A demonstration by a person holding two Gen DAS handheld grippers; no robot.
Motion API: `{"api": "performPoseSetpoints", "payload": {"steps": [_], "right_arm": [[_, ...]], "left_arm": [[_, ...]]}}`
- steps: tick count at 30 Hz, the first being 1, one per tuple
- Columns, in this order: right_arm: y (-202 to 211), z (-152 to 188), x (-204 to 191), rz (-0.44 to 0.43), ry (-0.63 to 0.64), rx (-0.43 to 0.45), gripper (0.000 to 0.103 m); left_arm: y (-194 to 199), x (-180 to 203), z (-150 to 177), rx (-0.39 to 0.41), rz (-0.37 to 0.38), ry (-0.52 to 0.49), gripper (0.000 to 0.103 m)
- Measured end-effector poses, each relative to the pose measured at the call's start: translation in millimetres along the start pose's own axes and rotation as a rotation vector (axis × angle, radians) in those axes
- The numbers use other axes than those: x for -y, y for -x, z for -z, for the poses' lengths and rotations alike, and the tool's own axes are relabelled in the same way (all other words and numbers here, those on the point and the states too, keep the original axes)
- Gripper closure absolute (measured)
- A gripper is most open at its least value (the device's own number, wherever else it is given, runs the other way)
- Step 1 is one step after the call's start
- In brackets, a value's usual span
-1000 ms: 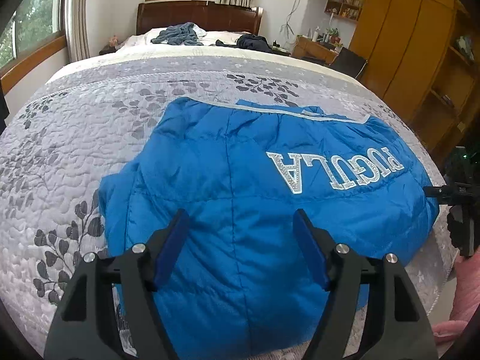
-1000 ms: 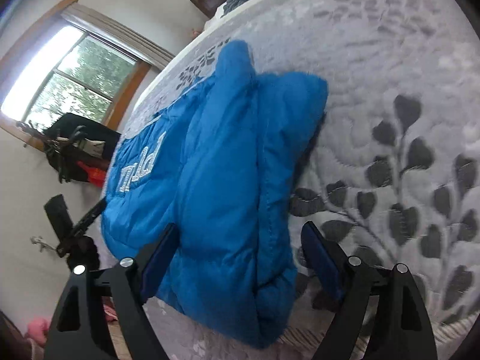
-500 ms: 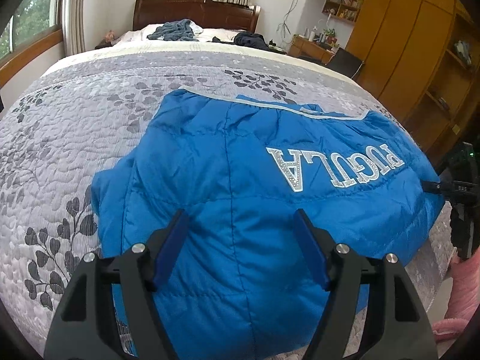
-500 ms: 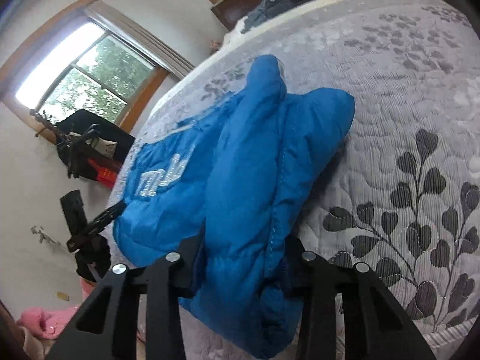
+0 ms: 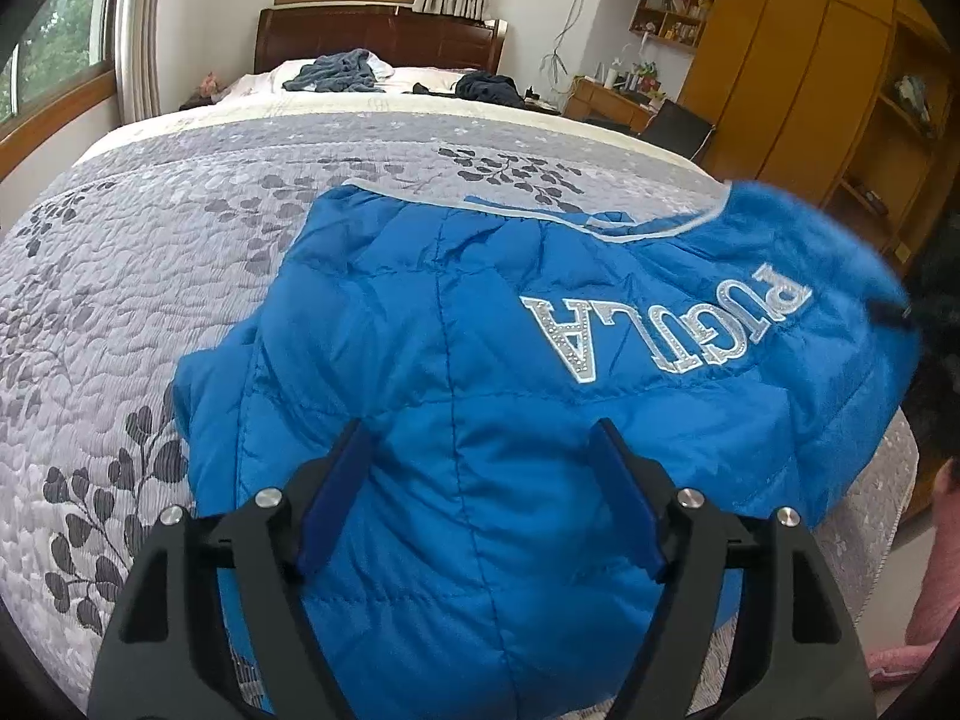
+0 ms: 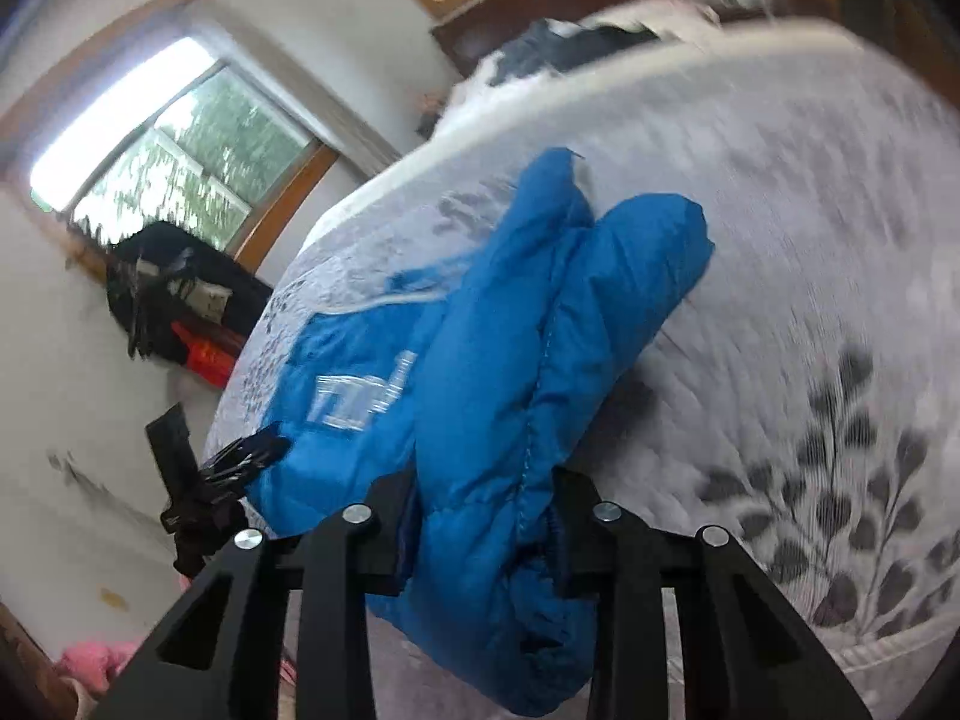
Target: Fold large clothes
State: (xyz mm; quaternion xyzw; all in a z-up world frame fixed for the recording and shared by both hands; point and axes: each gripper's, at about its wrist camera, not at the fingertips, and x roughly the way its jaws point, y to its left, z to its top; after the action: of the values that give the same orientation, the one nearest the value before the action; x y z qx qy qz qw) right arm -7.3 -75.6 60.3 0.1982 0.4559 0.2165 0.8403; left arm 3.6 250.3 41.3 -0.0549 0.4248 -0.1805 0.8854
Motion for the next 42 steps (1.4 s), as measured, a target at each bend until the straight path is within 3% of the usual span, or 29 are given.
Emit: {"api": "performPoseSetpoints", "payload": {"steps": [4,9,16,23,31,35,42], "right_arm": [[-5,-19,-77,0.045,0.174,-0.02,0.07],[-44,-27,-166,0.068,0.39,-0.104,0.07],[-127,-14,-232,0.081,0.569,-0.272,0.07],[-192,7,-238,0.039,0.584,-0.412,0.068],[-214,20,-230,0.003,0.576,-0.443,0.054],[-197,18,-234,-0.022,0.568,-0.421,0.048],[-123,-2,-225,-0.112,0.509,-0.311,0.036]], "left_arm": [[5,-5,-1,0.005,0.034,0.023,0.029],[29,-23,-2,0.029,0.124,0.085,0.03],[58,-53,-2,0.083,0.174,0.158,0.03],[66,-80,-2,0.095,0.262,0.251,0.03],[54,-76,-12,0.066,0.312,0.238,0.03],[40,-76,-18,0.027,0.331,0.251,0.03],[22,-81,-32,0.0,0.4,0.292,0.03]]}}
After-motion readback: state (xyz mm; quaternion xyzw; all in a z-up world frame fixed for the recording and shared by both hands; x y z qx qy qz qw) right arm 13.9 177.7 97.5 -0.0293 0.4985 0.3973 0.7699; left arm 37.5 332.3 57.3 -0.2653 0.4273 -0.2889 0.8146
